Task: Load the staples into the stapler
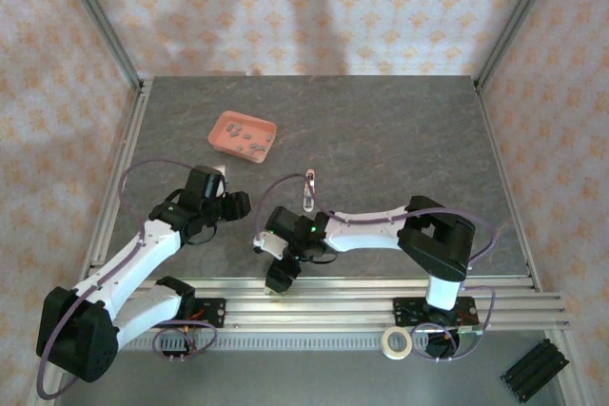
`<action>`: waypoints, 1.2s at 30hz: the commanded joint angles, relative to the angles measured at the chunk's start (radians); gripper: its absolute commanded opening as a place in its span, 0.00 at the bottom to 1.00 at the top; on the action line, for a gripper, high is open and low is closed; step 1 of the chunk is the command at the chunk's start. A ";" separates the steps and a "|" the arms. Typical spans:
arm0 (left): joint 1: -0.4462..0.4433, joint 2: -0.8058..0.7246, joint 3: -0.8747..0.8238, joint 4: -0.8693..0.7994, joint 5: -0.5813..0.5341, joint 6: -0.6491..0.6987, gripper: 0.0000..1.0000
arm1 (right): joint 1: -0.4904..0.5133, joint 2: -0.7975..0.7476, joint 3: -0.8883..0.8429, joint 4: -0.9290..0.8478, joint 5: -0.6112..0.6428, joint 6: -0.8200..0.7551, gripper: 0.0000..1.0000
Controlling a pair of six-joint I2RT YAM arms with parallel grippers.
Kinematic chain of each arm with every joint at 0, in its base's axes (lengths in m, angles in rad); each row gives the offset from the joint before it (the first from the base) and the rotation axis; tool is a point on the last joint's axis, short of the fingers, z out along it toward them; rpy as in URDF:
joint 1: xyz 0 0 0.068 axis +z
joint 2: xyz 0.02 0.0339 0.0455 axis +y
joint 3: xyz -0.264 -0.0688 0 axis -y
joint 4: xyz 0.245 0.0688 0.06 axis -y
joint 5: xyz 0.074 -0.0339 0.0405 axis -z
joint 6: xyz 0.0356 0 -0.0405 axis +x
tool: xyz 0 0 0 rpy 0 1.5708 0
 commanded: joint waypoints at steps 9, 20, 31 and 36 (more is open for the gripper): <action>0.013 -0.003 -0.006 0.017 -0.003 0.016 0.54 | 0.007 -0.007 0.005 -0.111 0.239 -0.004 0.49; 0.012 0.006 0.002 0.026 0.003 0.026 0.54 | -0.098 -0.085 -0.058 0.004 0.219 0.138 0.29; 0.012 0.017 -0.003 0.043 0.020 0.022 0.54 | -0.178 -0.109 -0.095 -0.026 0.222 0.195 0.41; 0.012 0.016 -0.004 0.044 0.019 0.026 0.53 | -0.216 -0.202 -0.141 -0.018 0.241 0.186 0.61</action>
